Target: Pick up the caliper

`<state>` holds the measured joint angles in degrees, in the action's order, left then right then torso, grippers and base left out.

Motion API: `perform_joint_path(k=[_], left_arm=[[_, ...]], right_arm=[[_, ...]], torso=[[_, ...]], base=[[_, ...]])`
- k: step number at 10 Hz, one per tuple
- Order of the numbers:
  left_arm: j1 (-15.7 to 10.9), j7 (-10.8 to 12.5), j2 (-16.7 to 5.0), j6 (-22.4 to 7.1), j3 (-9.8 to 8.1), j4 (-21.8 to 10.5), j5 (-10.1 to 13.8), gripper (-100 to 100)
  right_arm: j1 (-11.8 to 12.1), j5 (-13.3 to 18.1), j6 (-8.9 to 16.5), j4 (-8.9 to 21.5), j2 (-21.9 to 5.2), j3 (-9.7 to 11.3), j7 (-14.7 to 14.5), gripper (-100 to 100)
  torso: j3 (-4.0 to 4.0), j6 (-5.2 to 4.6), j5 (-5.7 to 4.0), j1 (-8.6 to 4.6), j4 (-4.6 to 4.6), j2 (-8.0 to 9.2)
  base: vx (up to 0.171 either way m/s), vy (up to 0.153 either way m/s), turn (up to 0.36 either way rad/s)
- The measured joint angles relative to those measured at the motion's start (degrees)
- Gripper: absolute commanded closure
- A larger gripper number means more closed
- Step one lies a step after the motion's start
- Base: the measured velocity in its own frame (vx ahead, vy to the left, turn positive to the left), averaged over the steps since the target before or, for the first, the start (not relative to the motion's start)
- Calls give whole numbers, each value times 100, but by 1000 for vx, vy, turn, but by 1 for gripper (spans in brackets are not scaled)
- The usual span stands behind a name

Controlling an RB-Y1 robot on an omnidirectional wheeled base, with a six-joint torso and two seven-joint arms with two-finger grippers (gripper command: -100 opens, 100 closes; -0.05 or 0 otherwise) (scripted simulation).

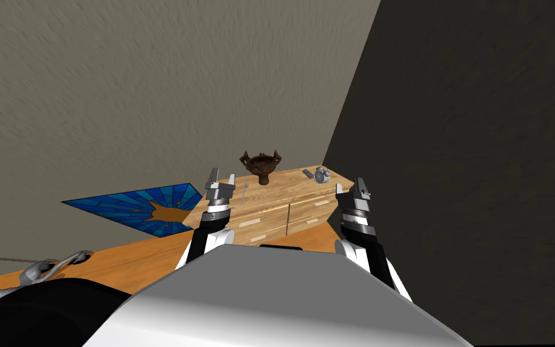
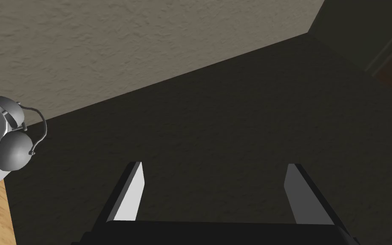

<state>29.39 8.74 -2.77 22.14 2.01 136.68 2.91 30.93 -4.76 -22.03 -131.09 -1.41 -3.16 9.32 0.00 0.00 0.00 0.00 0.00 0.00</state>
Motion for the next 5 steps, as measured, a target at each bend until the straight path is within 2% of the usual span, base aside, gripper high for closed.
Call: perform_joint_path(k=[5], left_arm=[[-155, 285, -681, -335, -80, -3, 452, -100]], right_arm=[[-1, 0, 0, 0, 0, 0, 0, 0]], torso=[[14, -1, 2, 10, -6, 24]], base=[[-62, 19, -13]])
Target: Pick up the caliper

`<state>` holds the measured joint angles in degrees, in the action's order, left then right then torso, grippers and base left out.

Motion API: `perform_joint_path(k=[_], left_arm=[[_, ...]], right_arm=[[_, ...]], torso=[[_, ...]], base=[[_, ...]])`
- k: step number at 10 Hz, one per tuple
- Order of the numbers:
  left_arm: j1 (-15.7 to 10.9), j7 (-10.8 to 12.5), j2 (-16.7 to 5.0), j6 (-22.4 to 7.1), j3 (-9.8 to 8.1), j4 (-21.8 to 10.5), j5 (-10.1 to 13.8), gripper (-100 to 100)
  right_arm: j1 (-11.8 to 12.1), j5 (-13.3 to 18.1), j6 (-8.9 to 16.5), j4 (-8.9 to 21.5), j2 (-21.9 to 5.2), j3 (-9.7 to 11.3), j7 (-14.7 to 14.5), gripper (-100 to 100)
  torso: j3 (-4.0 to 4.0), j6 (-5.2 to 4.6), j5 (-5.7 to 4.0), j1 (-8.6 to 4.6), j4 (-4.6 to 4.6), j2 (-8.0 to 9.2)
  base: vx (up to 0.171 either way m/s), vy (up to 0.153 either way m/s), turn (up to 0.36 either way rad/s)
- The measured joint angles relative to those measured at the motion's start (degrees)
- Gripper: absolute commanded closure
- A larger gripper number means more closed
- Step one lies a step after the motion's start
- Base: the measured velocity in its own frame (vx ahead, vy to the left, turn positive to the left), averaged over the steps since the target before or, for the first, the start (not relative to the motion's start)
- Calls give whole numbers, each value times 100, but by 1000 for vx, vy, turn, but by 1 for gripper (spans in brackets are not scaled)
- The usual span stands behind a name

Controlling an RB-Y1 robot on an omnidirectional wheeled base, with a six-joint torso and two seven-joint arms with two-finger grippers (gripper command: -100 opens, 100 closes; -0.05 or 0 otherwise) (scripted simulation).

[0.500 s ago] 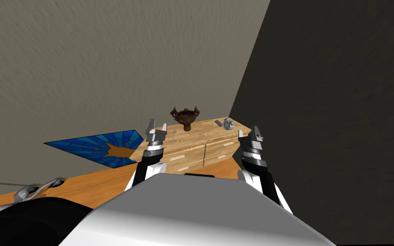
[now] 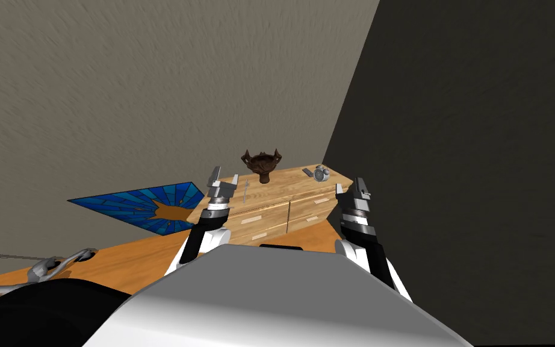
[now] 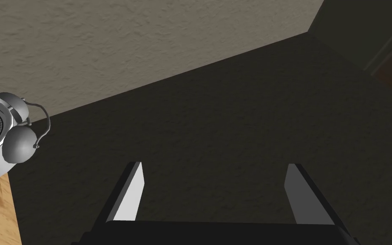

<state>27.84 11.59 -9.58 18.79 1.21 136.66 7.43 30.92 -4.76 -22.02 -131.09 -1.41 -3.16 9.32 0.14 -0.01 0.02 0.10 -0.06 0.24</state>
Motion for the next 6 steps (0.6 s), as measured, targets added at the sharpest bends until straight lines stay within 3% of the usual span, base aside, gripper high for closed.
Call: perform_joint_path(k=[6], left_arm=[[-222, 386, -982, -707, -54, -74, 719, -100]], right_arm=[[0, 0, 0, 0, 0, 0, 0, 0]], torso=[[-1, 0, 1, 5, 1, -2]], base=[[-60, 28, -51]])
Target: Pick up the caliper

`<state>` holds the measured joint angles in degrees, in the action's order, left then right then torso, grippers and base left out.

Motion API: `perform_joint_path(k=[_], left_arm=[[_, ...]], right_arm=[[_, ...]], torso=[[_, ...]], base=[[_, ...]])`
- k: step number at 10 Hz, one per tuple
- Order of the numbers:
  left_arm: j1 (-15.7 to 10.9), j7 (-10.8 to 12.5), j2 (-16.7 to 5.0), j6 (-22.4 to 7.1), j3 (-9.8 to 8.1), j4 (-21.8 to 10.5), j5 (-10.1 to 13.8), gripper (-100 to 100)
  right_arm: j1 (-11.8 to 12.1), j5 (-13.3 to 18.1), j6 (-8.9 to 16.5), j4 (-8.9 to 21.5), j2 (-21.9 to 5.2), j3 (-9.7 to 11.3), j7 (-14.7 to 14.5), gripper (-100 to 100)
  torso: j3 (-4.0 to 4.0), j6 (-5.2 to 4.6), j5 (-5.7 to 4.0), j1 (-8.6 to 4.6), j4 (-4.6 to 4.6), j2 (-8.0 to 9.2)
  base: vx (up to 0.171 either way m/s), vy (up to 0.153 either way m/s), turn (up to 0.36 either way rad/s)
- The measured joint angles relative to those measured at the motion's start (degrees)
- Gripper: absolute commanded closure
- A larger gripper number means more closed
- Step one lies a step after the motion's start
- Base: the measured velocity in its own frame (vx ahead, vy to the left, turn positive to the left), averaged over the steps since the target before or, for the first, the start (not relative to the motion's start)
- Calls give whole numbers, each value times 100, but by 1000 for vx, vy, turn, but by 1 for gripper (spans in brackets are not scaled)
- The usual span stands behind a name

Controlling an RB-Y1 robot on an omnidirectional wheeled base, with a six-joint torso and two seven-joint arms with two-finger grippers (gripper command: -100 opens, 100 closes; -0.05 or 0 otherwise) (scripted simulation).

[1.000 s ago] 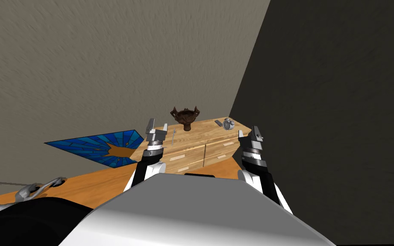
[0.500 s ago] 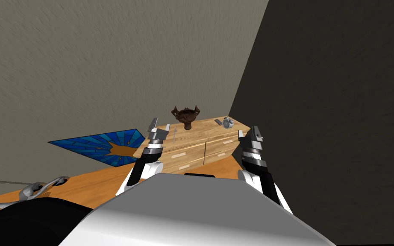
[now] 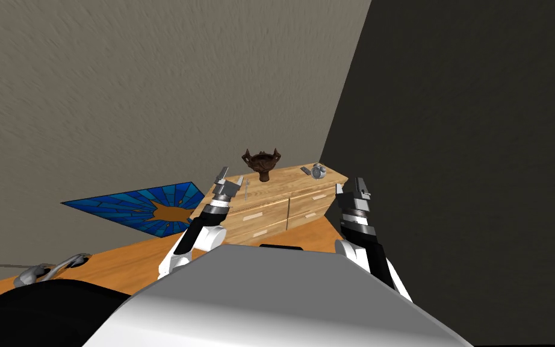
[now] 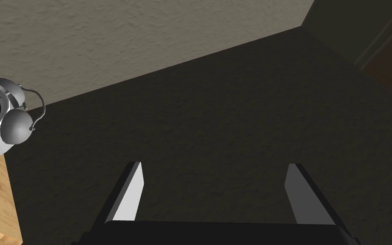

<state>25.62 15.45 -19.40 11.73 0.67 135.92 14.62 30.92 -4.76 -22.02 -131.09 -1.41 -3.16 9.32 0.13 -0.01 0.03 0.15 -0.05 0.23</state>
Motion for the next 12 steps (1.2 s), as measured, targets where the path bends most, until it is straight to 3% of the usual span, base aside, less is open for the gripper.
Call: perform_joint_path(k=[12], left_arm=[[-205, 428, -1755, -1306, -14, -288, 1076, -100]], right_arm=[[1, 0, 0, 0, 0, 0, 0, 0]], torso=[[-6, 3, 1, 1, 2, -11]], base=[[-41, 34, -95]])
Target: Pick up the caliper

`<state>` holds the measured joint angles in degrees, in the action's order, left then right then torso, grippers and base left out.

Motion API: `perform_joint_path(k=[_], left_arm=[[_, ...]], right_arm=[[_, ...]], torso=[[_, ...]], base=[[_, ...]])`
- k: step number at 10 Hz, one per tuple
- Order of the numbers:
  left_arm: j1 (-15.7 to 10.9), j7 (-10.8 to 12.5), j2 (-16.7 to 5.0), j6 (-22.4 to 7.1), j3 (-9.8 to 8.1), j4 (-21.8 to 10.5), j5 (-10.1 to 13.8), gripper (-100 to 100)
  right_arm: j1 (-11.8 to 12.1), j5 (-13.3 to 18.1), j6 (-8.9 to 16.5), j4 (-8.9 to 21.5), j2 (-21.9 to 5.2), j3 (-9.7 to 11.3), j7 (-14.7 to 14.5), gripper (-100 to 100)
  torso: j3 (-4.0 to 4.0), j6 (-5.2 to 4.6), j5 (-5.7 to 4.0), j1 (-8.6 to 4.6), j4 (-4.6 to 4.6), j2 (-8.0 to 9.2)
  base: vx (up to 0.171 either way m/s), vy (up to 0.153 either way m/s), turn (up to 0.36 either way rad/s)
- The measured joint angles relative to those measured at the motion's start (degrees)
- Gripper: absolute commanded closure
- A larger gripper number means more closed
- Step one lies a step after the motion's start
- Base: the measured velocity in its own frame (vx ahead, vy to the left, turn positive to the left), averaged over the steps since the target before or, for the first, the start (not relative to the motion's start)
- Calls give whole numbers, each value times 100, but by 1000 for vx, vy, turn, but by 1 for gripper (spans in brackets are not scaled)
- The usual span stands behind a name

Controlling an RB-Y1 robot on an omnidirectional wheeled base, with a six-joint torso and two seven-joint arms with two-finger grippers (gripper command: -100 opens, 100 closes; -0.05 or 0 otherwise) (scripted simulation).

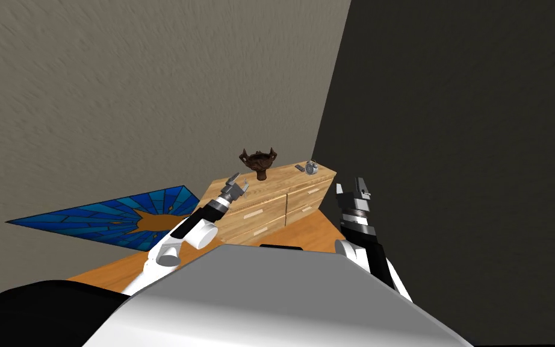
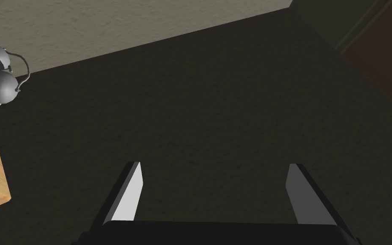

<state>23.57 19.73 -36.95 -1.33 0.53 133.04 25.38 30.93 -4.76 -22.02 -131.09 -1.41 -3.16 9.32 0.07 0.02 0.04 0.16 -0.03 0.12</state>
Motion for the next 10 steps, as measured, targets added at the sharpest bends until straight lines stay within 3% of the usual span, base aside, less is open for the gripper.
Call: perform_joint_path(k=[7, 10], left_arm=[[-64, 154, -1153, -815, -15, -296, 610, -100], [3, 148, -1543, -1153, 15, -360, 758, -100]], right_arm=[[0, 0, 0, 0, 0, 0, 0, 0], [1, 0, 0, 0, 0, 0, 0, 0]], torso=[[-3, -3, 0, 3, 1, -5], [-5, 1, 1, 3, 2, -8]], base=[[-31, 39, -127], [-23, 42, -154]])
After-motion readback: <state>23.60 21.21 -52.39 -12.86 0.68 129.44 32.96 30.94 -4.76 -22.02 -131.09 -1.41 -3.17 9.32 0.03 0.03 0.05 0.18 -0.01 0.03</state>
